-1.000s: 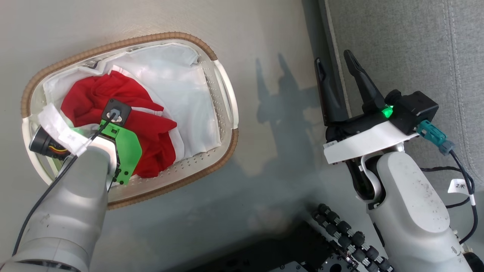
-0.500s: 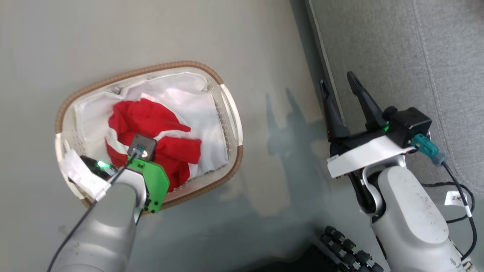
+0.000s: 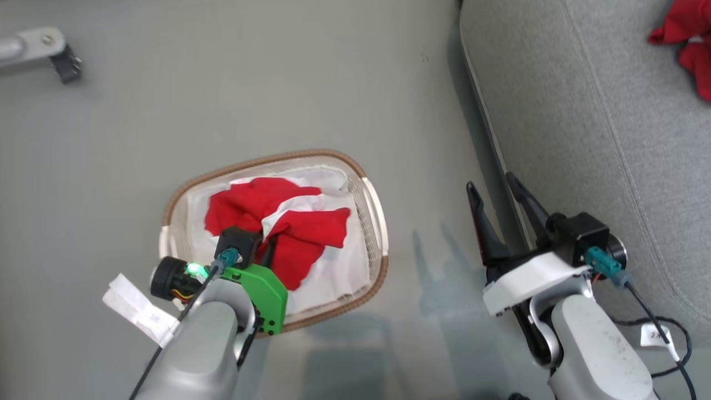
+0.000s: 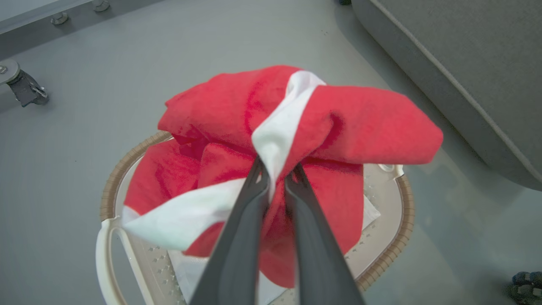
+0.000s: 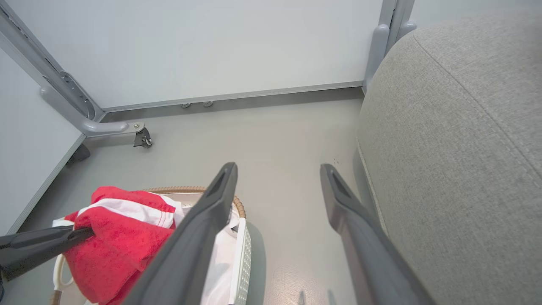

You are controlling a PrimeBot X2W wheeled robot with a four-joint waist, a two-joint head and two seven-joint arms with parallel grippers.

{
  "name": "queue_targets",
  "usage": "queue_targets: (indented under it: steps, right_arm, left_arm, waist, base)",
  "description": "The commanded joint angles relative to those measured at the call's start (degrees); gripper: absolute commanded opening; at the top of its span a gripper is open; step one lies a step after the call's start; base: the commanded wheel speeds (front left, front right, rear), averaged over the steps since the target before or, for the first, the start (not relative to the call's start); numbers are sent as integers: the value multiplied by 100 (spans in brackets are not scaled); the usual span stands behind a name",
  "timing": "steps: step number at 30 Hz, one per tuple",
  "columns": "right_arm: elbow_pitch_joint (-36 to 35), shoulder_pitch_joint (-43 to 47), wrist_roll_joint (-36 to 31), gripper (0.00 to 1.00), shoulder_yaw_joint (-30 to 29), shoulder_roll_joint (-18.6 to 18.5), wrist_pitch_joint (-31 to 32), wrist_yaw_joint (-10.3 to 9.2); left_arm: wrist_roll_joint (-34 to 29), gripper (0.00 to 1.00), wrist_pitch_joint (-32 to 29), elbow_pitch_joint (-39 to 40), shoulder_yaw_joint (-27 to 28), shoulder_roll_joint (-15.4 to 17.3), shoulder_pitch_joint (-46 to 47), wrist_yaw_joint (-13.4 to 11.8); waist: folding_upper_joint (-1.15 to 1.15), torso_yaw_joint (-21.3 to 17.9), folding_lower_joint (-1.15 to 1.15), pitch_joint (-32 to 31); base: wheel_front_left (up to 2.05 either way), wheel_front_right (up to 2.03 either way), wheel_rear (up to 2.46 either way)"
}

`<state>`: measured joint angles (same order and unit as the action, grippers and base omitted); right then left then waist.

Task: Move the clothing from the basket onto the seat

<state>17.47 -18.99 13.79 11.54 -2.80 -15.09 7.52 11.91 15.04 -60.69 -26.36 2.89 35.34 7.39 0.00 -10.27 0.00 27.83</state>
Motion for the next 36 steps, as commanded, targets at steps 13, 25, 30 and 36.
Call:
queue_targets:
  steps: [13,25,30,36]
  right_arm:
    - [189,671,-132,100,143,-27,-11,-6]
    - [284,968,-70,100,284,-26,-11,-6]
    - [320,1060,-80,100,320,-26,-11,-6]
    - [358,1009,-52,100,519,-25,-11,-6]
  left_arm:
    - [227,0,17,2119,497,10,-1082,11]
    - [522,0,12,3860,826,10,-1472,12]
    - [810,0,12,4411,805,10,-1376,11]
    - [1029,0,12,4796,714,10,-1454,-29]
  waist:
    - [0,588,0,-1436]
    - [0,604,0,-1794]
    - [0,626,0,-1840]
    - [0,645,0,-1905]
  base:
    - [0,0,0]
    - [0,0,0]
    - [0,0,0]
    - [0,0,0]
